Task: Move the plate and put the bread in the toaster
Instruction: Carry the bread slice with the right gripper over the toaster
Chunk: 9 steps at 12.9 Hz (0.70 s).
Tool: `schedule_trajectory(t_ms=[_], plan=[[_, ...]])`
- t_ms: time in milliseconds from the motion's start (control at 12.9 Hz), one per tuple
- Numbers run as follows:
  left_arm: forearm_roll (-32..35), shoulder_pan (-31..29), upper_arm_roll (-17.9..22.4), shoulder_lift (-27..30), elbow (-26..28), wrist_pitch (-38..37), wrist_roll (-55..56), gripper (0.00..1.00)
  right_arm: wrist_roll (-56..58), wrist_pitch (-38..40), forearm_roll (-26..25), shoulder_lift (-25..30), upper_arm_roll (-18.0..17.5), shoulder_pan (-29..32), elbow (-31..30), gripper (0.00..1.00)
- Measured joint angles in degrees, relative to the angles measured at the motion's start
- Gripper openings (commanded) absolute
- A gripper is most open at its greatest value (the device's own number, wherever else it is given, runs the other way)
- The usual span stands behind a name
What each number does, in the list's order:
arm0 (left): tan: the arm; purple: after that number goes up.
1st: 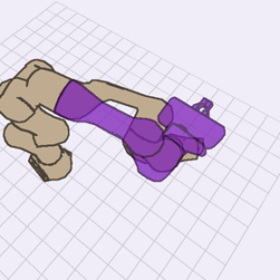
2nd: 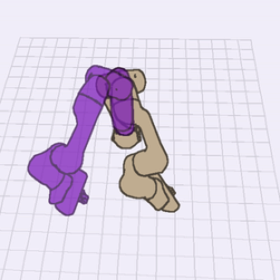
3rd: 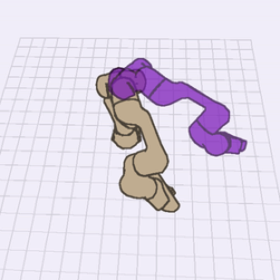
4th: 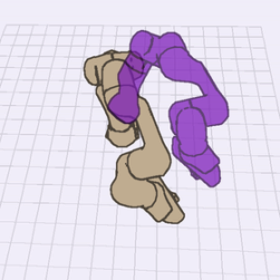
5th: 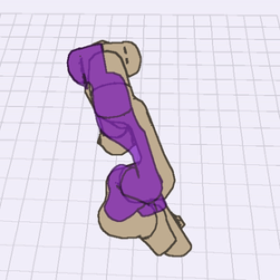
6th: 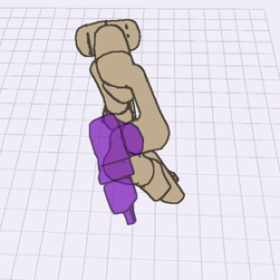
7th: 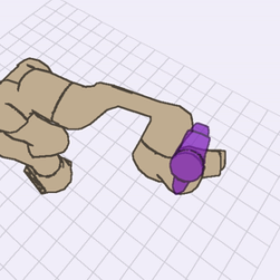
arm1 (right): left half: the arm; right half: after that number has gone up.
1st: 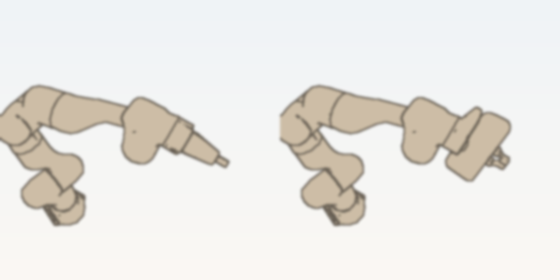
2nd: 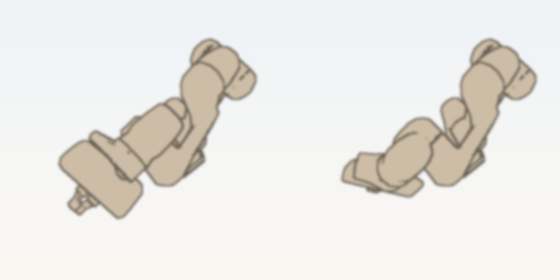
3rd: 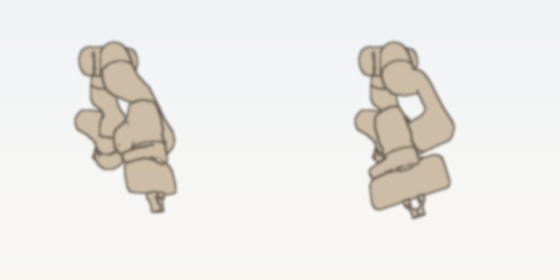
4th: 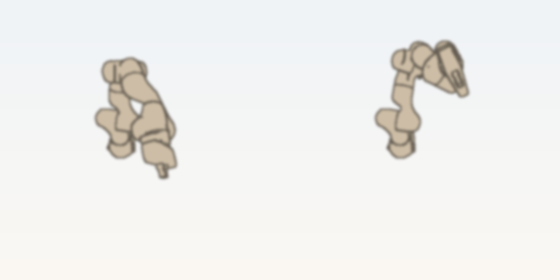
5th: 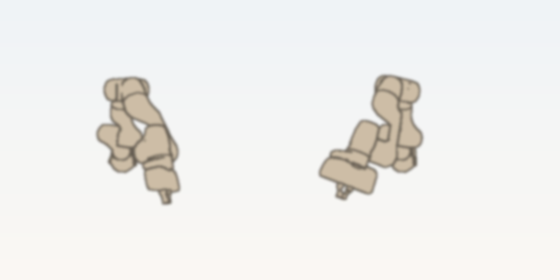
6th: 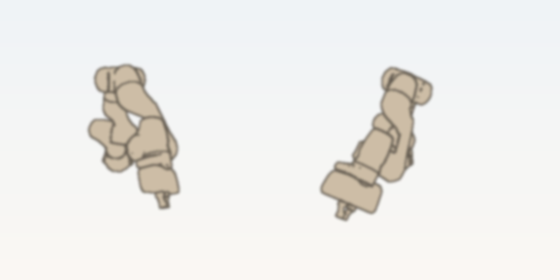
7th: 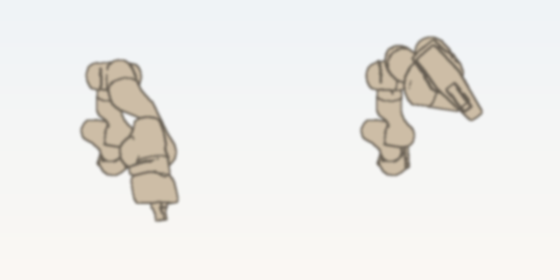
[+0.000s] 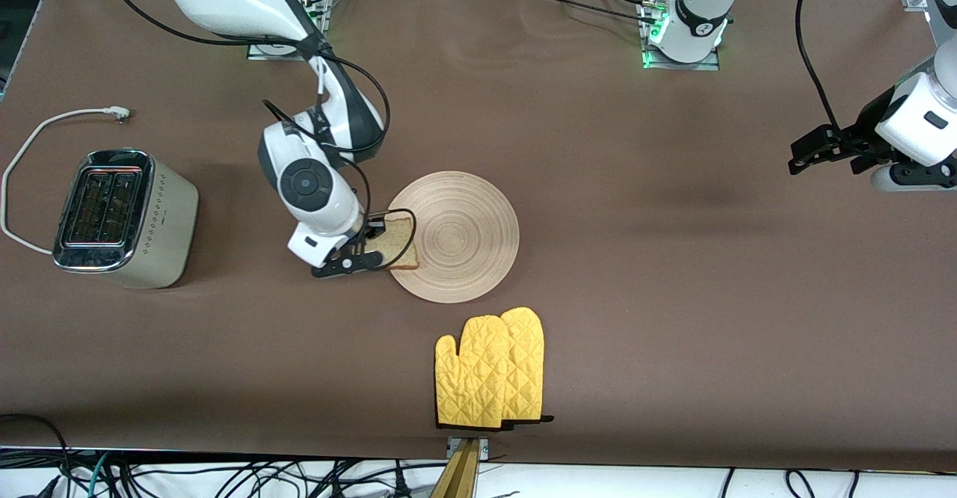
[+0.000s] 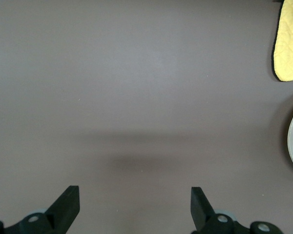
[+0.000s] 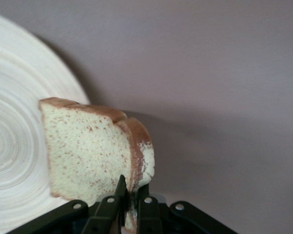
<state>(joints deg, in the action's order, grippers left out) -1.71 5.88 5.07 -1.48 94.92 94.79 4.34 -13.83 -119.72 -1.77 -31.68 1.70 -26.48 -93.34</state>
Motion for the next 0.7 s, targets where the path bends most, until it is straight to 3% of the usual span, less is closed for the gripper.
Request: schedule_trajectory(t_ms=[696], plan=[[0.0, -0.1, 0.0, 0.1, 0.0, -0.3, 0.0, 1.0, 3.1, 24.2, 1.1, 12.7, 9.5, 0.2, 5.8, 0.0]])
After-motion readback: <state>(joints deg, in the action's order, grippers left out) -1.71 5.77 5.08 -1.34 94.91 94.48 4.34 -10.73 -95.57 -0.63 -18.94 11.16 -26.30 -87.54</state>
